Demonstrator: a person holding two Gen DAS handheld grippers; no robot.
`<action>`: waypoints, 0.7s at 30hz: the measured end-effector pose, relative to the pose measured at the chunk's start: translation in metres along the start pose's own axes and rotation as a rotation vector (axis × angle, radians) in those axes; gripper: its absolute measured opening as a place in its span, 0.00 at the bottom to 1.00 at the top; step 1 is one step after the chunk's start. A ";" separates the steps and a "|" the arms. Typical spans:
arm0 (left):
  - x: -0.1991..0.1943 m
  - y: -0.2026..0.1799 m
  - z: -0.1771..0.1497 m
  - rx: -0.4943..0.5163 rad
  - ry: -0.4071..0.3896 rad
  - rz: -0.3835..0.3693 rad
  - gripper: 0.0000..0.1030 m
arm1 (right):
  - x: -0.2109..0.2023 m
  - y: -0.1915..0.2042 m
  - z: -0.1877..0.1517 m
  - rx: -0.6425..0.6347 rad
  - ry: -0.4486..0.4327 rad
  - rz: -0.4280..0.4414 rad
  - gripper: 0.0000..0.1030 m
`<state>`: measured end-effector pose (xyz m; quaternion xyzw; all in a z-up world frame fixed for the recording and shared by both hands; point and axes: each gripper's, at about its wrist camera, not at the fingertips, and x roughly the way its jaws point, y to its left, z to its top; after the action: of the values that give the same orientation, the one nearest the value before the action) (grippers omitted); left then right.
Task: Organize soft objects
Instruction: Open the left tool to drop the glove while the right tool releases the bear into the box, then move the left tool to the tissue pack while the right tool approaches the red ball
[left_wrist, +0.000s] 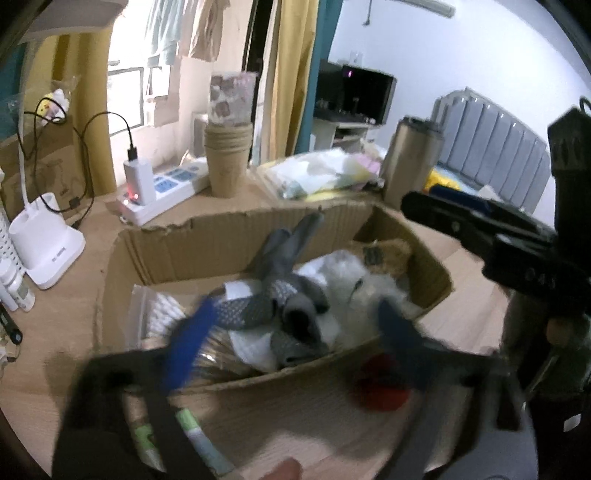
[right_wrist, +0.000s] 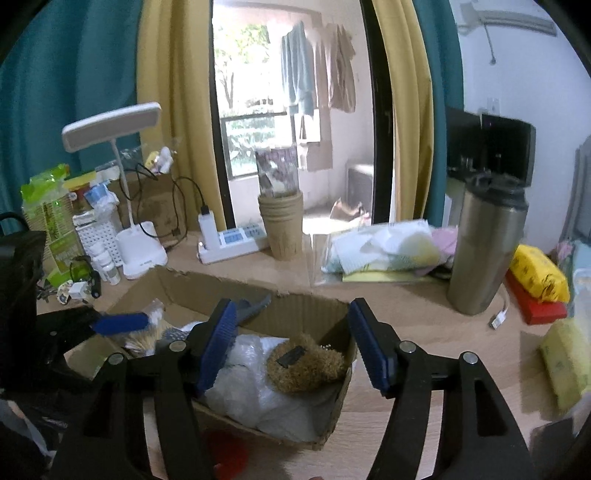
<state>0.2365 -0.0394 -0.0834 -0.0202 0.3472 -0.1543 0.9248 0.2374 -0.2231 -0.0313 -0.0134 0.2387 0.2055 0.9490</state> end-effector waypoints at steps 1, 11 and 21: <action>-0.004 0.001 0.001 -0.006 -0.013 -0.011 0.96 | -0.003 0.001 0.001 -0.001 -0.006 0.002 0.65; -0.053 -0.001 0.004 -0.004 -0.132 -0.006 0.96 | -0.045 0.005 0.006 -0.015 -0.080 -0.007 0.65; -0.111 0.004 -0.002 0.005 -0.278 0.046 0.96 | -0.068 0.011 0.000 -0.030 -0.095 -0.018 0.66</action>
<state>0.1575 -0.0022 -0.0145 -0.0311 0.2159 -0.1296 0.9673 0.1786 -0.2390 0.0005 -0.0201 0.1903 0.2008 0.9607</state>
